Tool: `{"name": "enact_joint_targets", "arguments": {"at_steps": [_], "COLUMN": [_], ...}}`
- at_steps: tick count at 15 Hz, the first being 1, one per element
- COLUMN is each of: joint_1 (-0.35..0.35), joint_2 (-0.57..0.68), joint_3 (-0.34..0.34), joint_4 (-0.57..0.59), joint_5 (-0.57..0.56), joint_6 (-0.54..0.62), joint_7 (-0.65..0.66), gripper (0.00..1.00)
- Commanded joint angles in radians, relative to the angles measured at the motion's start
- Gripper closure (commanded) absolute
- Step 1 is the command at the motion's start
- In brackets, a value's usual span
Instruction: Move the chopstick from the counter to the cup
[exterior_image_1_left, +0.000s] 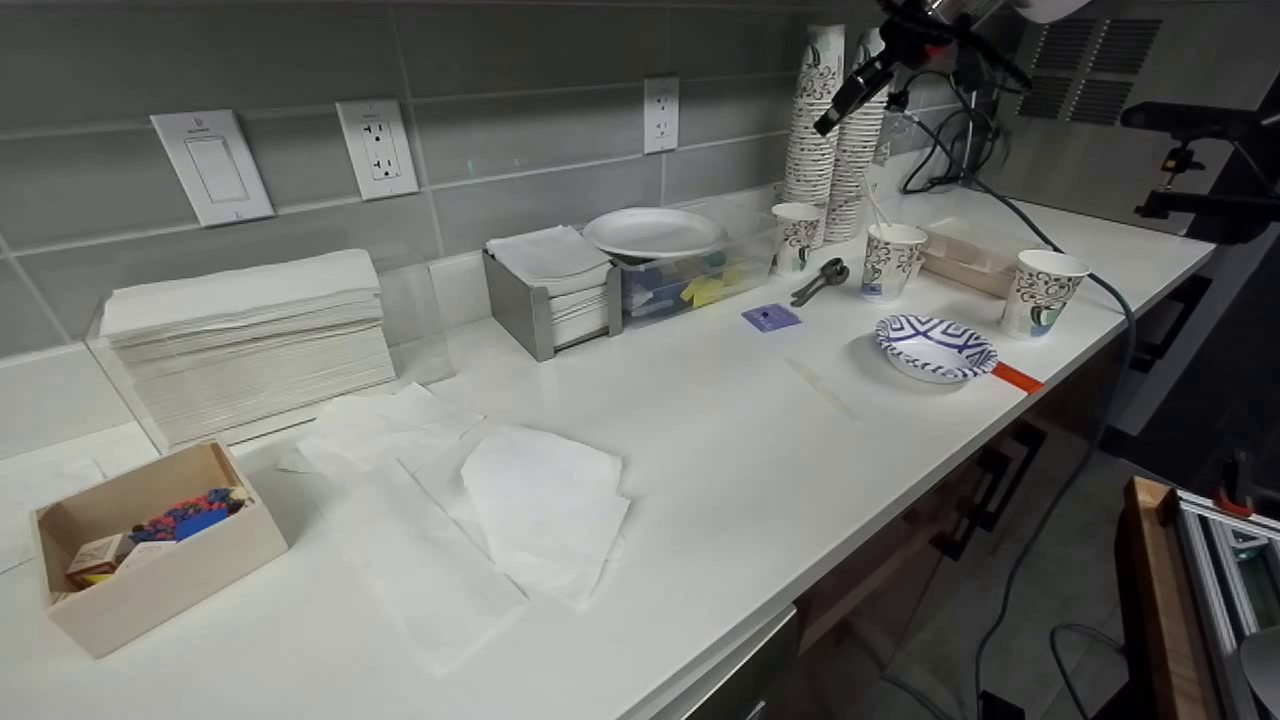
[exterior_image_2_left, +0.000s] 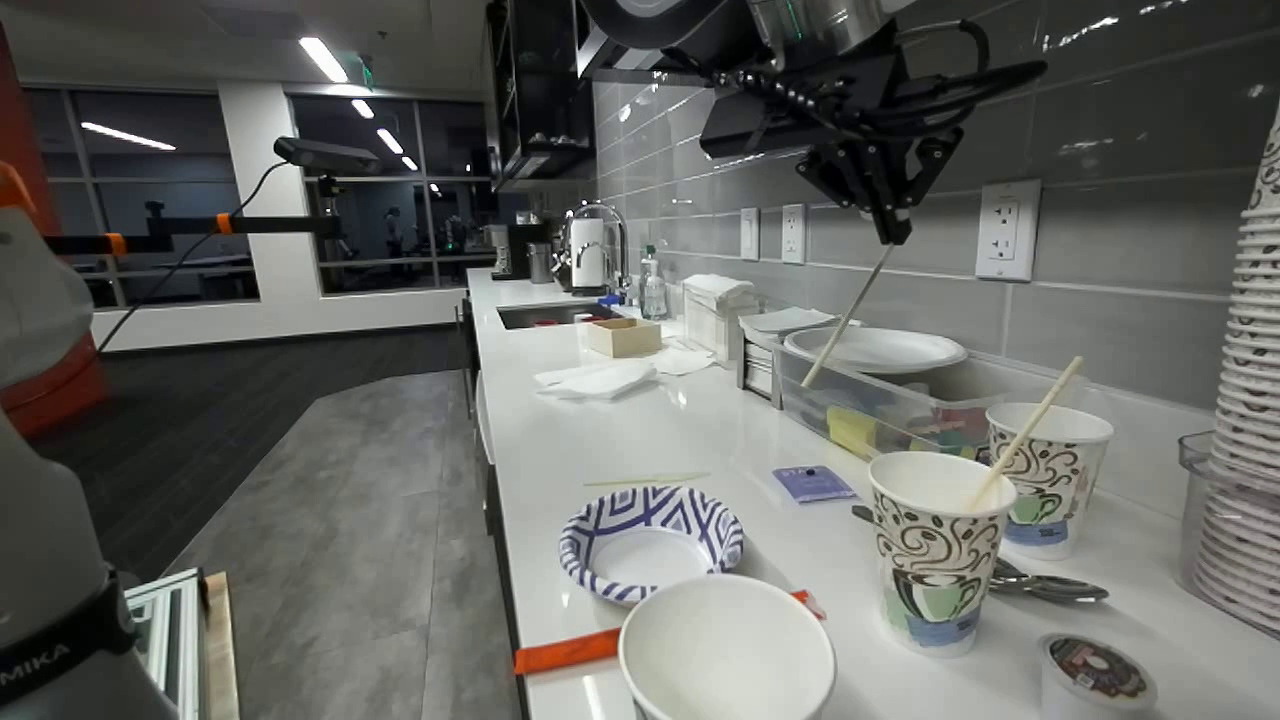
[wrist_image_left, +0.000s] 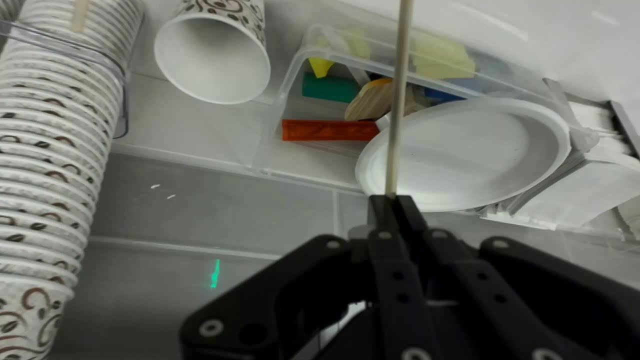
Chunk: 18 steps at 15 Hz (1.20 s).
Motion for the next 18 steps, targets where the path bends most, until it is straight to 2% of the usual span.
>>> {"name": "enact_joint_targets", "arguments": {"at_steps": [1, 6, 7, 14, 15, 18], "joint_1": [-0.002, 0.008, 0.001, 0.001, 0.005, 0.001], "joint_2": [-0.035, -0.001, -0.008, 0.003, 0.002, 0.001], "joint_3": [-0.013, -0.015, -0.015, -0.015, -0.013, -0.019], "joint_4": [-0.069, -0.079, -0.061, -0.063, -0.057, -0.032], "joint_5": [0.075, 0.21, 0.146, 0.176, 0.2, 0.252], "joint_6": [0.119, 0.259, 0.209, 0.235, 0.226, 0.186], "joint_7": [-0.044, -0.119, -0.08, -0.091, -0.119, -0.137], "gripper": [0.98, 0.98, 0.94, 0.94, 0.98, 0.98]}}
